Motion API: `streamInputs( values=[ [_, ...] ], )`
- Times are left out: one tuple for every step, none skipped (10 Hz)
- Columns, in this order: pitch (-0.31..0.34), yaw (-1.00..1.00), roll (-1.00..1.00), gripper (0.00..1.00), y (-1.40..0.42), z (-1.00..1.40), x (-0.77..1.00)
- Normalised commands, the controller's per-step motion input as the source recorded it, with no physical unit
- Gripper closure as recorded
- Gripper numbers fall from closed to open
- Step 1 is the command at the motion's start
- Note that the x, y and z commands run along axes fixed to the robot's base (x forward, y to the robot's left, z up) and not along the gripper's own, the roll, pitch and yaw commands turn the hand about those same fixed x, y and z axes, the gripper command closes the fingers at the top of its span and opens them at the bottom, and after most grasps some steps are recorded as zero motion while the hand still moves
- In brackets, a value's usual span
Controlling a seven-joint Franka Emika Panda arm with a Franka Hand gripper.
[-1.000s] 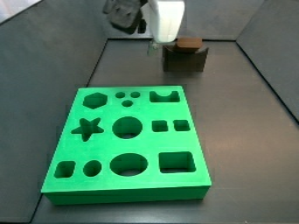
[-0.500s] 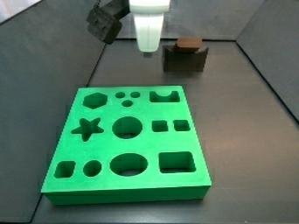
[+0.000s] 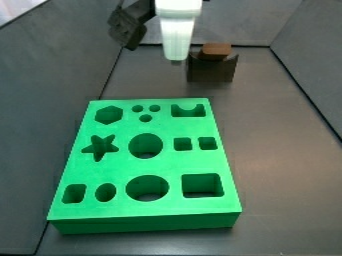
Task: Pick up the square-circle object. Move up. Place the square-circle object on the fixture. Regrasp the square-circle object. Rotate the square-circle object. Move to above the board. Insert the square-circle object.
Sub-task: Regrasp the square-circle object.
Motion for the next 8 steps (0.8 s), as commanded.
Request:
streamInputs(
  values=[
    [0.181,0.05,0.06,0.0,-0.01,0.0,1.0],
    [0.175,0.05,0.05,0.0,-0.01,-0.01,1.0],
    [0.168,0.05,0.03,0.0,-0.02,-0.01,1.0],
    [0.166,0.04,0.03,0.0,-0.02,0.0,1.0],
    [0.168,0.04,0.02,0.0,-0.02,0.0,1.0],
    [0.171,0.04,0.01,0.0,-0.02,0.0,1.0],
    [0.181,0.04,0.02,0.0,-0.02,0.0,0.92],
    [0.184,0.04,0.01,0.0,-0.02,0.0,0.87]
  ],
)
